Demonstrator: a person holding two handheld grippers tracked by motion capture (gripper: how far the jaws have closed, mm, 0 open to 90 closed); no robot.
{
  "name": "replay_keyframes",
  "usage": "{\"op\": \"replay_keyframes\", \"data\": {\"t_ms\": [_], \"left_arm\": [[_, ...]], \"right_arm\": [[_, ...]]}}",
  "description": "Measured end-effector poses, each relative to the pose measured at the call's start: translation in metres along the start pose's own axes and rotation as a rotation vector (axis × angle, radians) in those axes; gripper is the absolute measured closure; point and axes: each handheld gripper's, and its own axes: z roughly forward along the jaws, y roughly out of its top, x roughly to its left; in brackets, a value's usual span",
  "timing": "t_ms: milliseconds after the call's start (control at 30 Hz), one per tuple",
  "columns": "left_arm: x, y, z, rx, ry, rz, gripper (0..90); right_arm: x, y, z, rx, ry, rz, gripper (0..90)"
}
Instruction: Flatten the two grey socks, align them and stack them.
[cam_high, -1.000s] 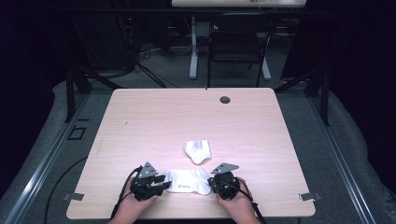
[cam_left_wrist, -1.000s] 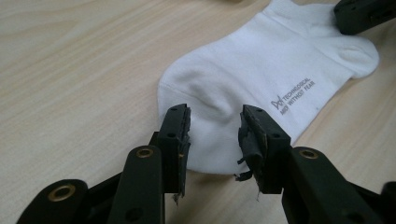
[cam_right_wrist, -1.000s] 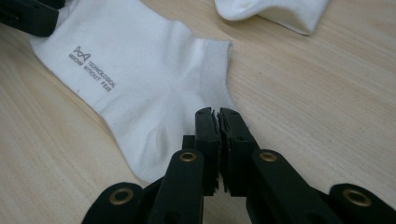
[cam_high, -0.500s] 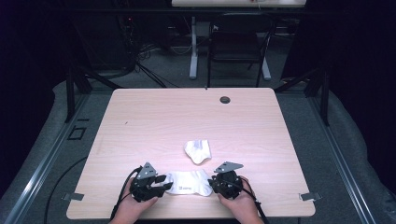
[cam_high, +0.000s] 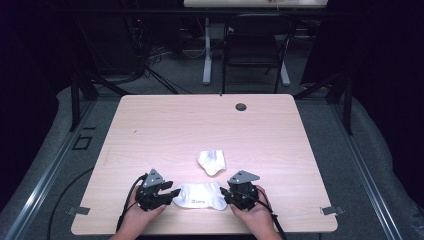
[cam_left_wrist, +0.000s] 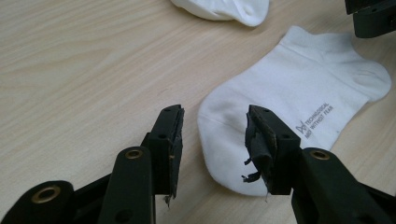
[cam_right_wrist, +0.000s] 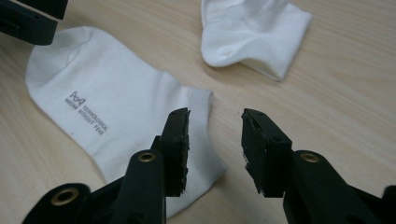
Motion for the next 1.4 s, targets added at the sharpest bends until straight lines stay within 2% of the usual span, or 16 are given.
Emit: {"op": "replay_keyframes", "data": {"t_ms": [200, 333, 400, 500, 533, 600, 667, 767, 800, 1000, 1133, 1167, 1267, 1300, 1367, 1400], "left_arm": [[0.004, 0.001, -0.002, -0.007, 0.009, -0.007, 56.1], [0.008, 0.001, -0.002, -0.012, 0.011, -0.02, 56.1], [0.009, 0.001, -0.003, -0.015, 0.012, -0.022, 56.2], [0.009, 0.001, -0.003, -0.015, 0.019, -0.029, 56.1], [0.01, 0.001, -0.003, -0.013, 0.011, -0.027, 56.1], [0.01, 0.001, -0.003, -0.013, 0.011, -0.027, 56.1], [0.011, 0.001, -0.003, -0.013, 0.012, -0.025, 56.1], [0.011, 0.001, -0.003, -0.012, 0.013, -0.025, 56.1], [0.011, 0.001, -0.003, -0.014, 0.014, -0.026, 56.1], [0.013, 0.001, -0.003, -0.016, 0.011, -0.028, 56.1], [0.013, 0.001, -0.003, -0.015, 0.01, -0.027, 56.1], [0.012, 0.001, -0.003, -0.015, 0.02, -0.02, 56.1], [0.012, 0.001, -0.003, -0.016, 0.011, -0.027, 56.1], [0.012, 0.001, -0.002, -0.02, 0.012, -0.027, 56.1], [0.012, 0.001, -0.002, -0.02, 0.012, -0.027, 56.2], [0.012, 0.001, -0.002, -0.018, 0.012, -0.021, 56.1]], "right_arm": [[-0.006, 0.009, 0.006, 0.037, 0.007, 0.022, 63.7], [-0.009, 0.021, 0.011, 0.04, 0.017, 0.04, 65.3], [-0.009, 0.033, 0.016, 0.04, 0.012, 0.028, 65.5], [-0.009, 0.041, 0.019, 0.041, 0.013, 0.027, 66.1], [-0.008, 0.051, 0.024, 0.043, 0.014, 0.021, 67.4], [-0.008, 0.053, 0.027, 0.038, 0.014, 0.02, 68.2], [-0.007, 0.062, 0.033, 0.059, 0.01, 0.008, 69.6], [-0.002, 0.07, 0.043, 0.056, 0.014, 0.019, 70.1], [0.0, 0.075, 0.05, 0.071, 0.014, 0.002, 70.1], [0.005, 0.078, 0.069, 0.11, -0.004, -0.023, 70.0], [0.006, 0.076, 0.078, 0.126, -0.008, -0.017, 69.9], [0.005, 0.075, 0.082, 0.146, -0.015, -0.024, 69.6], [0.005, 0.074, 0.085, 0.148, -0.014, -0.013, 69.9], [0.006, 0.074, 0.087, 0.173, -0.022, -0.032, 73.4], [0.007, 0.074, 0.088, 0.18, -0.026, -0.035, 74.7], [0.008, 0.073, 0.091, 0.178, -0.039, -0.043, 79.0]]}}
